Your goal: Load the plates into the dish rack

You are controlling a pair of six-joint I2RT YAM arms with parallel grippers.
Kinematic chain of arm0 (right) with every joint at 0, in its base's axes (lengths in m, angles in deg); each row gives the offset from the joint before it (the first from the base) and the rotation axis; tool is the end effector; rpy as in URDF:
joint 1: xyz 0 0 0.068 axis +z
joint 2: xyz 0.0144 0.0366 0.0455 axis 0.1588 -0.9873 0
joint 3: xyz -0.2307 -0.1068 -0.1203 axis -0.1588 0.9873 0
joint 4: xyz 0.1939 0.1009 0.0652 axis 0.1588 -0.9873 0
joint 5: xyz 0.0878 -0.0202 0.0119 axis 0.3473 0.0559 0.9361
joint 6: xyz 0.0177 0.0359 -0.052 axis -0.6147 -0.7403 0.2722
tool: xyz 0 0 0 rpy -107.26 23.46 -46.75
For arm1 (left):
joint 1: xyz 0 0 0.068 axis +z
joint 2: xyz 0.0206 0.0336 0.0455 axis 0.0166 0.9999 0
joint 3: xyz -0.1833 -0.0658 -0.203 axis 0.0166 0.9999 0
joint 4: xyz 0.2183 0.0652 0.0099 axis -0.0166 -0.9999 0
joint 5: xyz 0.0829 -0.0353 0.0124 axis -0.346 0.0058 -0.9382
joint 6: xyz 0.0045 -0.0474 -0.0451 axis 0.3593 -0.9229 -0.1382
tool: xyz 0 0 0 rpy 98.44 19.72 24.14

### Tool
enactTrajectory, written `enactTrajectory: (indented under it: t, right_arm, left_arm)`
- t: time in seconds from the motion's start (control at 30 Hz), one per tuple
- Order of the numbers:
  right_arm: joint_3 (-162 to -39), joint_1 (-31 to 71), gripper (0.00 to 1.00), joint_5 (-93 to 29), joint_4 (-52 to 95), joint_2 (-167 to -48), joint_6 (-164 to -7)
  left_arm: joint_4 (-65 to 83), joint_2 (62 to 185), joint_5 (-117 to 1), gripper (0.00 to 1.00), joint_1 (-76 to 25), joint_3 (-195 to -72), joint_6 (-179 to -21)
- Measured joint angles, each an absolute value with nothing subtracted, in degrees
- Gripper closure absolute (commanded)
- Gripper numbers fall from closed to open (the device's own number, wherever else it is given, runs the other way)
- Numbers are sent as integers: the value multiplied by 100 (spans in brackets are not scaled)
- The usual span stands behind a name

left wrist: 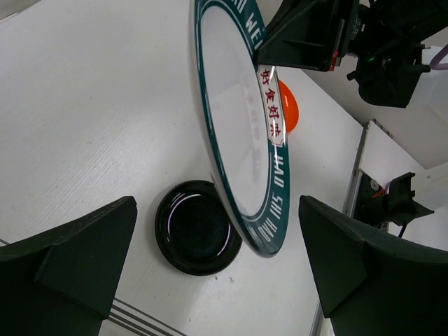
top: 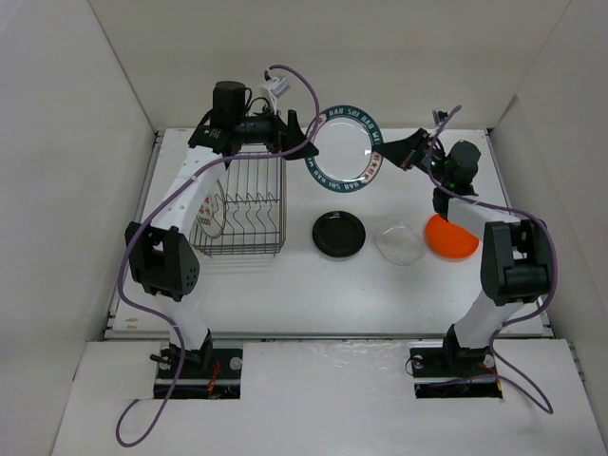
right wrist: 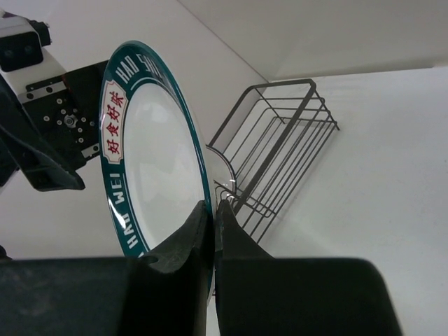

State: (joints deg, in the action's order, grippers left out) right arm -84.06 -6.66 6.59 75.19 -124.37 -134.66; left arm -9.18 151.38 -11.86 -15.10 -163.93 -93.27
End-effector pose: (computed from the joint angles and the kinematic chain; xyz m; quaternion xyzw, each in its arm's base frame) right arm 0.3639 0.0528 0.3260 -0.0219 0.6431 0.5626 0.5191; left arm 0.3651 -0.1488 0.4057 0.3437 0.6826 -0.4569 0.4551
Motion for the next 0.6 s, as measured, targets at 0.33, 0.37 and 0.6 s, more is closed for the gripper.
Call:
enactTrajectory:
  t: [0.33,0.37,0.6]
  right_arm:
    - [-8655,-364,100,642,7469,-12481,-13387]
    - [-8672,-279,100,646,7473,-12481,-13389]
    - [-8856,71,100,598,7578,-12677,-13234]
  left_arm:
    - [-754,15175,-1133,1,-1552,-16214,-9474]
    - [-749,15186,-1135,5,-1552,-16214,-9491]
    - [-771,15227,-1314,100,-1554,-16201,-9706]
